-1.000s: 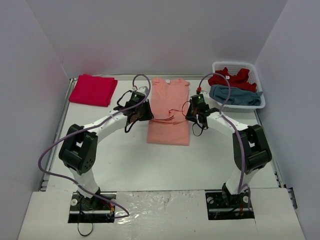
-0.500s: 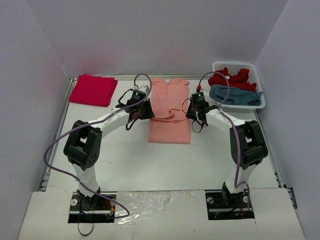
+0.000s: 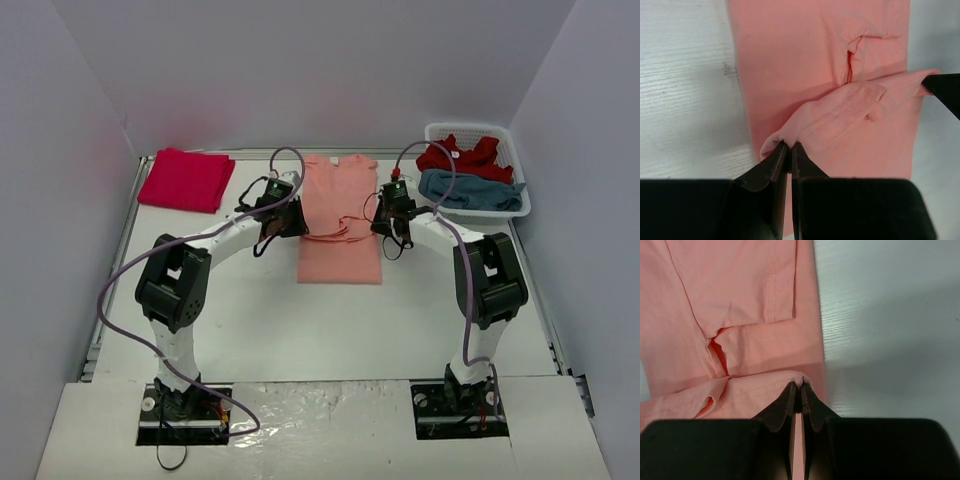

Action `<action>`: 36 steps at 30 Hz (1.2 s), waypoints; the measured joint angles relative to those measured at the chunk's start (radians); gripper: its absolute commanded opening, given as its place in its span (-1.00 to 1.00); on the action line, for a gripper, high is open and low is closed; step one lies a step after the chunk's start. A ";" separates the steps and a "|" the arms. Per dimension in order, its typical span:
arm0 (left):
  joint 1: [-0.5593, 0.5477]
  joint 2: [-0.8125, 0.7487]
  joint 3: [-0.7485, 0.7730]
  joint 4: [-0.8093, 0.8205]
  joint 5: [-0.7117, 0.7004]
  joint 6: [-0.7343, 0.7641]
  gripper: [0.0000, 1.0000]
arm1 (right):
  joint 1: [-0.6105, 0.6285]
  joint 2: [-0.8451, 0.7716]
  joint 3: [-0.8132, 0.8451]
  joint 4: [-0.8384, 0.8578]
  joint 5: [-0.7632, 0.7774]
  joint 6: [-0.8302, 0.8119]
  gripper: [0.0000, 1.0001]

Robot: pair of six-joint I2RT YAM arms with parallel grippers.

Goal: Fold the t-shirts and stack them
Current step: Fold the folded rectangular tshirt in 1/3 of the way

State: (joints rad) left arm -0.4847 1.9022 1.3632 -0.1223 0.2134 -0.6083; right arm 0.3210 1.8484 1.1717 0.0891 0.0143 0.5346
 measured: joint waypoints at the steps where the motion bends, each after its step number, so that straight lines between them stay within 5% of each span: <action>1: 0.000 0.002 0.000 0.000 0.000 0.000 -0.95 | 0.000 0.005 0.001 0.000 -0.002 -0.002 -1.00; 4: 0.002 0.004 0.001 0.000 0.001 0.000 -0.95 | -0.001 0.014 0.005 0.000 -0.004 -0.006 -1.00; 5: 0.002 0.005 0.004 -0.001 0.003 0.000 -0.93 | -0.001 0.015 0.008 0.000 -0.004 -0.006 -0.89; 6: 0.002 0.008 0.010 -0.001 0.005 0.000 -0.87 | -0.001 0.016 0.010 -0.001 -0.004 -0.006 -0.52; 9: 0.003 0.025 0.032 0.000 0.010 0.005 -0.64 | -0.003 0.016 0.018 0.002 -0.006 -0.009 -0.30; 16: 0.004 0.063 0.053 -0.003 0.016 0.006 -0.37 | -0.013 0.047 0.046 0.007 -0.008 -0.012 -0.28; 36: 0.048 0.083 0.167 -0.023 0.015 0.015 -0.28 | -0.032 0.111 0.167 0.009 -0.046 -0.012 -0.27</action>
State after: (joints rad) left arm -0.4362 1.9850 1.5299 -0.1452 0.2283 -0.5930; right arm 0.2893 1.9598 1.3388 0.0978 -0.0315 0.5224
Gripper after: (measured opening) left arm 0.357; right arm 0.364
